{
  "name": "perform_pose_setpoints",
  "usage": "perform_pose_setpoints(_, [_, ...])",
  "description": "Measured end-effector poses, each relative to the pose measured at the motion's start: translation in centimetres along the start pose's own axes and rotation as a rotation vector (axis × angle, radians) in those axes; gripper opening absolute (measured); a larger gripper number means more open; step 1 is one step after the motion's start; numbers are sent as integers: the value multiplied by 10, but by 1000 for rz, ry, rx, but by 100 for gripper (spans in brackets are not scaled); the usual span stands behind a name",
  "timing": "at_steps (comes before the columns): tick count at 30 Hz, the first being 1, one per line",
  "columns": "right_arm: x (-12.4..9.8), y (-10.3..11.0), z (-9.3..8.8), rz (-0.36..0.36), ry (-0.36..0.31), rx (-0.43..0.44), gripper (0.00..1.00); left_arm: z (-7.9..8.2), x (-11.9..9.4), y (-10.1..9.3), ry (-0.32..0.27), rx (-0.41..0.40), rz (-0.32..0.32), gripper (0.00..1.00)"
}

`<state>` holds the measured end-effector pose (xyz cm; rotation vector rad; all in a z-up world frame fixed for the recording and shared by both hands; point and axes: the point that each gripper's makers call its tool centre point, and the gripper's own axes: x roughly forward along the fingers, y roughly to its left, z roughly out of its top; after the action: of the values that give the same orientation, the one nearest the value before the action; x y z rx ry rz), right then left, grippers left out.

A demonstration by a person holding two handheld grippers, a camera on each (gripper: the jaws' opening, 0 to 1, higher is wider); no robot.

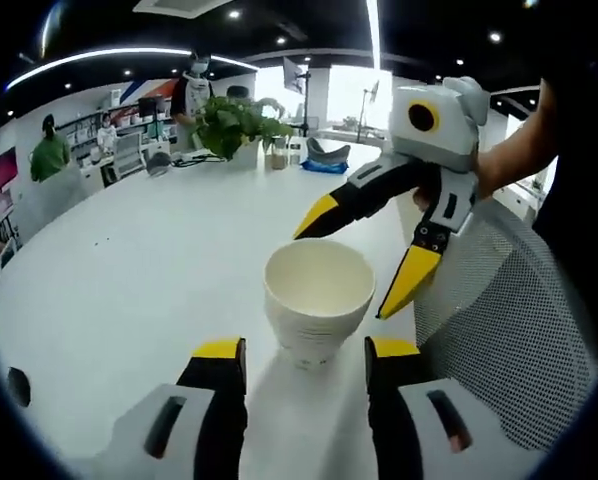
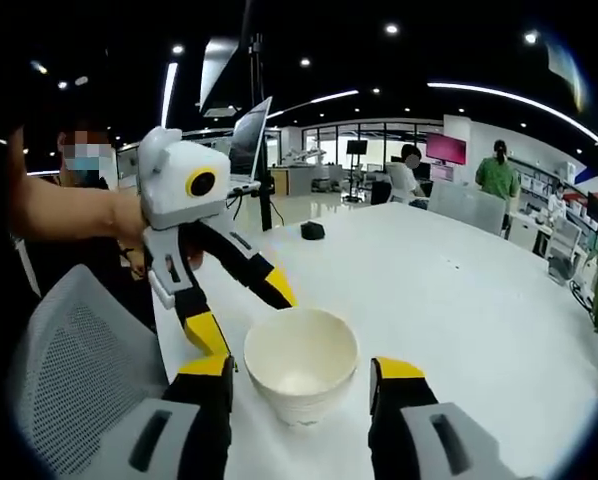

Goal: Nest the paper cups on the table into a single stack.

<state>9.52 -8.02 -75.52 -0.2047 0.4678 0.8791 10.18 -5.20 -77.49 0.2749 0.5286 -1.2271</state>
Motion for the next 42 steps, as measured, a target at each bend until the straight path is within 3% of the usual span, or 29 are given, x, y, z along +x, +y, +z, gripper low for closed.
perform_pose_setpoints(9, [10,3,-1,6,3,10,51,-5,19,-4,-10,-13,3,46])
perform_pose_setpoints(15, [11,2,-3,6,10,8,47,-2,20,-6,-18,-17,-7,38])
perform_pose_setpoints(23, [13,1,2,9,6,11,47,-2,18,-3,-7,2,-5,36])
perform_pose_setpoints(34, [22,-13,17,0,-15,3,46,9,15,16,8,45,14,36])
perform_pose_setpoints(42, [37,-33,28,-2,-26,9,46,9,19,50,28,68,39,36])
